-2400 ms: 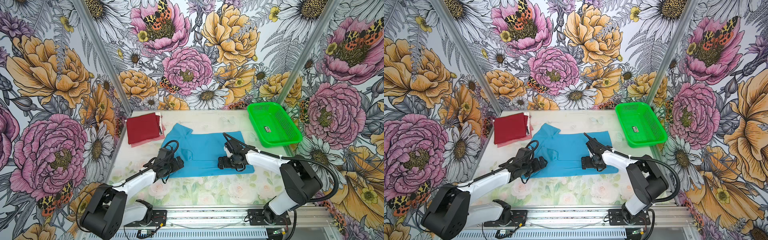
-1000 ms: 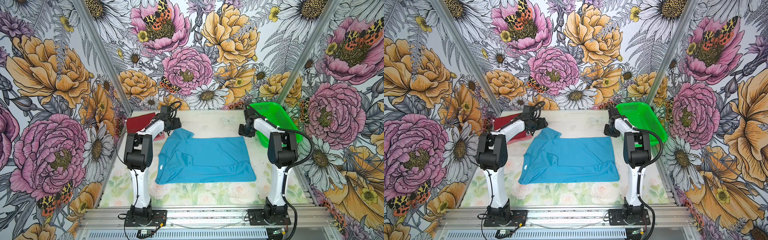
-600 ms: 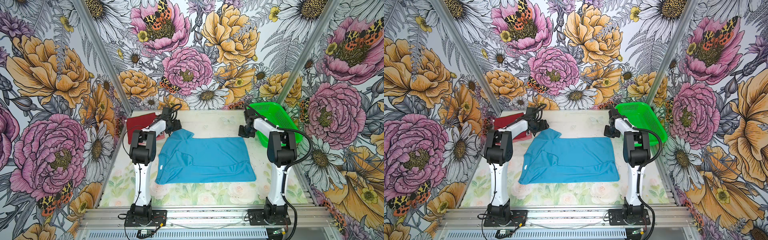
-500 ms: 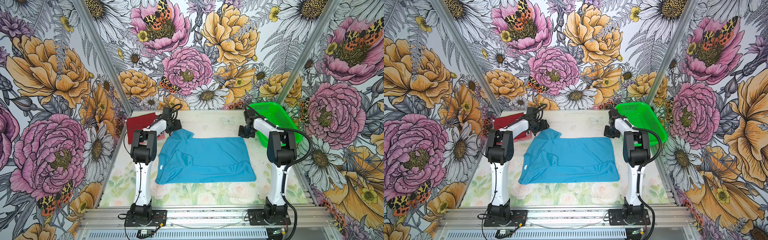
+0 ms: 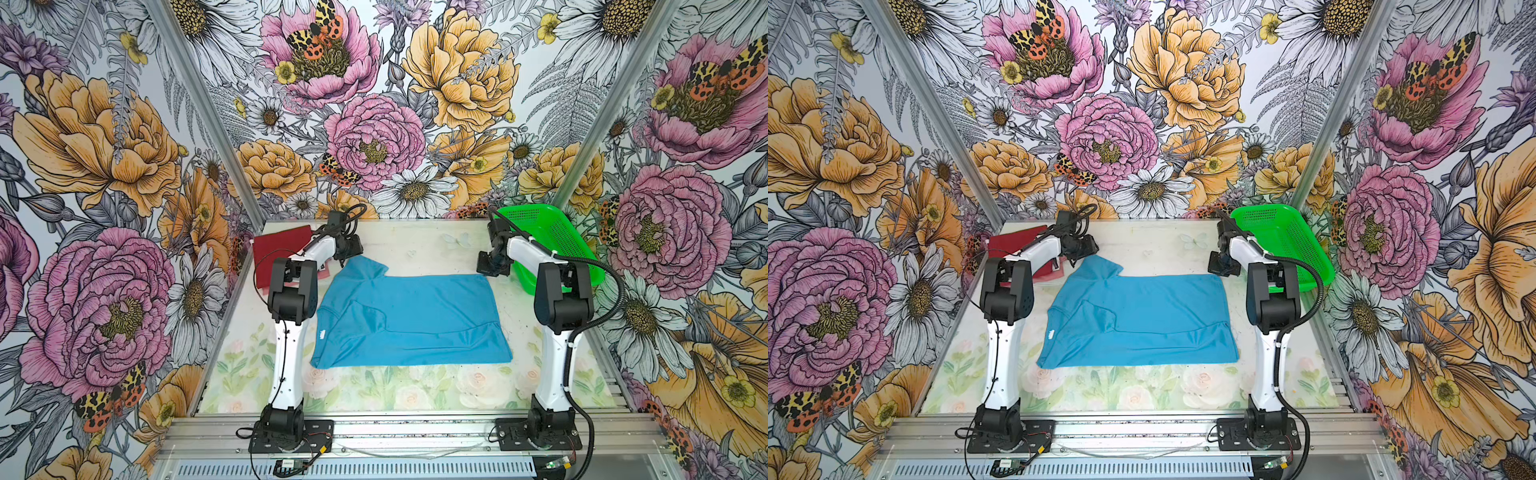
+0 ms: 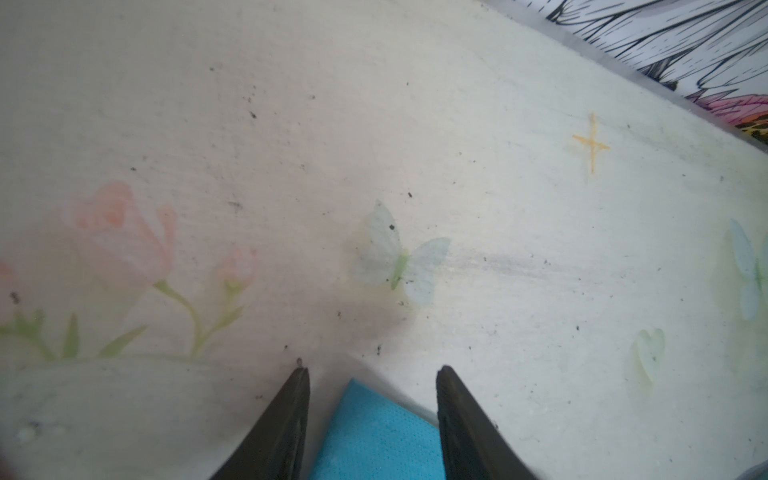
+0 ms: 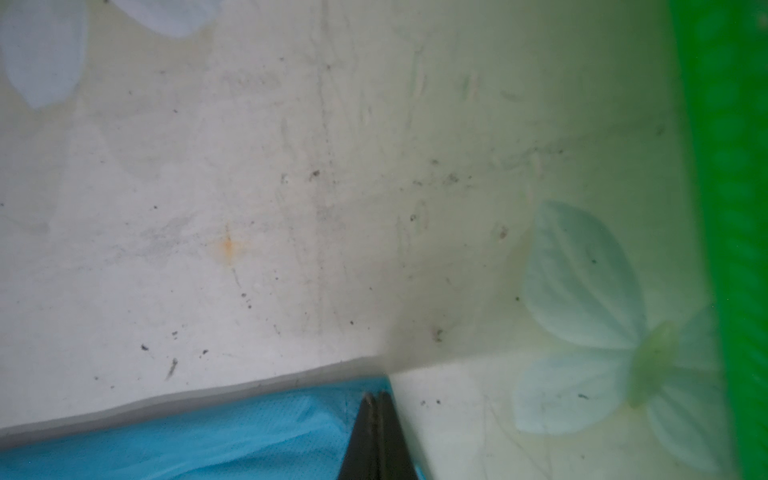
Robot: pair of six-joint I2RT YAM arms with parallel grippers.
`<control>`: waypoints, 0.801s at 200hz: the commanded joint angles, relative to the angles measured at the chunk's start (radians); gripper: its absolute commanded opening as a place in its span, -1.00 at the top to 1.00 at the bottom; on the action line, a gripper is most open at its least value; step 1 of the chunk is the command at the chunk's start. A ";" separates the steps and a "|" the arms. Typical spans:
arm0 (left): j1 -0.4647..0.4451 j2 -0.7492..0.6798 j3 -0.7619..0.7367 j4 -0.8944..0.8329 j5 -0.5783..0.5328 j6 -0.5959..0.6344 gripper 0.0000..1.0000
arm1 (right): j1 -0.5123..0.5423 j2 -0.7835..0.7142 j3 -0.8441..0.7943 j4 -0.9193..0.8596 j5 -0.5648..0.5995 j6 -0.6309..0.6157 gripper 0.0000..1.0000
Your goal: Fold and stack the t-shirts
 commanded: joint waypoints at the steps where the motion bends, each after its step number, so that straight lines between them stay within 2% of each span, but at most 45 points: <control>1: -0.006 0.000 -0.012 -0.052 -0.014 0.022 0.03 | -0.002 -0.043 0.002 0.002 -0.012 -0.017 1.00; 40: -0.006 -0.001 -0.029 -0.056 -0.022 0.029 0.36 | -0.004 -0.051 0.003 0.002 -0.016 -0.016 1.00; 78: -0.005 -0.014 -0.032 -0.057 -0.022 0.029 1.00 | -0.004 -0.062 -0.004 0.000 -0.026 -0.017 1.00; 119: 0.001 -0.080 -0.042 -0.052 -0.004 0.045 1.00 | -0.004 -0.085 -0.003 0.004 -0.049 -0.024 1.00; 160: 0.007 -0.227 -0.129 -0.004 0.049 0.056 1.00 | -0.007 -0.132 -0.030 0.004 -0.103 -0.057 1.00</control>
